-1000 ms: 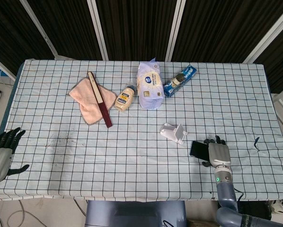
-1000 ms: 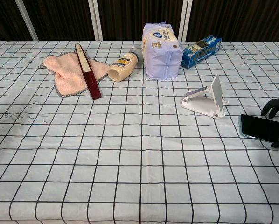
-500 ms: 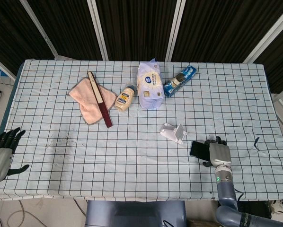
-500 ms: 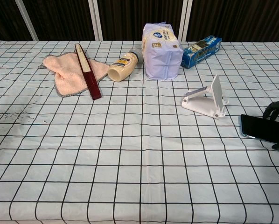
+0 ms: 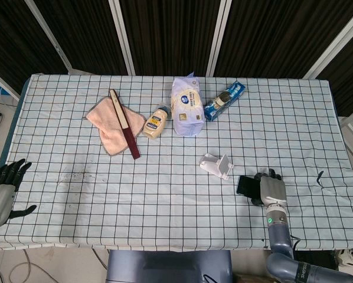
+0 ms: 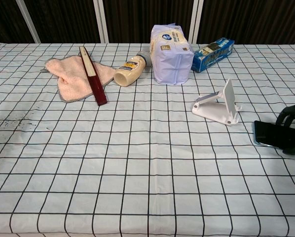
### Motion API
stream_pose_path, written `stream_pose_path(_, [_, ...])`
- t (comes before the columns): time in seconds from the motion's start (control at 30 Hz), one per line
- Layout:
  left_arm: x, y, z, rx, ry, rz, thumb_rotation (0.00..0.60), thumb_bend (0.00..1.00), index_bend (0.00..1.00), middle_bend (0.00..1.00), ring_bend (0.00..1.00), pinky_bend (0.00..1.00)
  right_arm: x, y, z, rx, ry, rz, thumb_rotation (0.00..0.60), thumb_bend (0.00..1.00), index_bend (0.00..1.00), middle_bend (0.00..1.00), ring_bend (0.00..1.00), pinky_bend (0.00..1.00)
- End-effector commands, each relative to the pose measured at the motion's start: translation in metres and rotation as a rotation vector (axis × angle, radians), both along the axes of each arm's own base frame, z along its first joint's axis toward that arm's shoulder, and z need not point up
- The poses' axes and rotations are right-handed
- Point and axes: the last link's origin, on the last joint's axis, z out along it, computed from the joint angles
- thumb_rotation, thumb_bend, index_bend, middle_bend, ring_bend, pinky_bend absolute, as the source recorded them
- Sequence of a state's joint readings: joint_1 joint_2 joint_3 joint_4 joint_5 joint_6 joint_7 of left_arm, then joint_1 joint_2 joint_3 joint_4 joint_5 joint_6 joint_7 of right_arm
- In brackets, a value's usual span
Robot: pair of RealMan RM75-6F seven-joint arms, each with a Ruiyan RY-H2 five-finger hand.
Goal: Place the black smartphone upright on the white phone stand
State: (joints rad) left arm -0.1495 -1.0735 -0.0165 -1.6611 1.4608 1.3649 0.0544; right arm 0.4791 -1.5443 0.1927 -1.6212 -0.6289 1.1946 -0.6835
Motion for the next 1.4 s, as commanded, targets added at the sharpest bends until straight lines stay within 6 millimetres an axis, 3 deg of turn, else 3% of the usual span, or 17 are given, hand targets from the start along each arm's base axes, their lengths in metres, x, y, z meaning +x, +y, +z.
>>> stream_pose_path(0.03, [0.0,0.0,0.0,0.0,0.001,0.0,0.6,0.0,0.0,0.0,0.0,0.0,-0.001,0.0,-0.002,0.003,0.0,-0.004,0.6,0.27,0.34,0.32,0.06,0.14])
stream_pose_path(0.3, [0.0,0.0,0.0,0.0,0.001,0.001,0.6,0.0,0.0,0.0,0.0,0.0,-0.004,0.0,-0.004,0.0,0.006,-0.002,0.6,0.29,0.44,0.44,0.14,0.14])
stream_pose_path(0.47, [0.0,0.0,0.0,0.0,0.0,0.002,0.6,0.0,0.0,0.0,0.0,0.0,-0.006,0.001,-0.003,0.003,0.012,-0.004,0.6,0.4,0.59,0.57,0.26,0.14])
stream_pose_path(0.67, [0.0,0.0,0.0,0.0,0.0,0.001,0.6,0.0,0.0,0.0,0.0,0.0,-0.008,0.004,-0.003,0.009,0.005,-0.006,0.6,0.5,0.64,0.62,0.42,0.14])
stream_pose_path(1.07, [0.0,-0.001,0.0,0.002,-0.001,0.002,0.6,0.0,0.0,0.0,0.0,0.0,-0.006,0.007,0.006,-0.014,-0.035,0.016,0.6,0.55,0.65,0.63,0.43,0.14])
stream_pose_path(1.4, [0.001,-0.001,-0.001,0.002,-0.001,0.002,0.6,0.0,0.0,0.0,0.0,0.0,0.006,0.007,0.038,-0.11,-0.219,0.01,0.6,0.55,0.65,0.63,0.43,0.14])
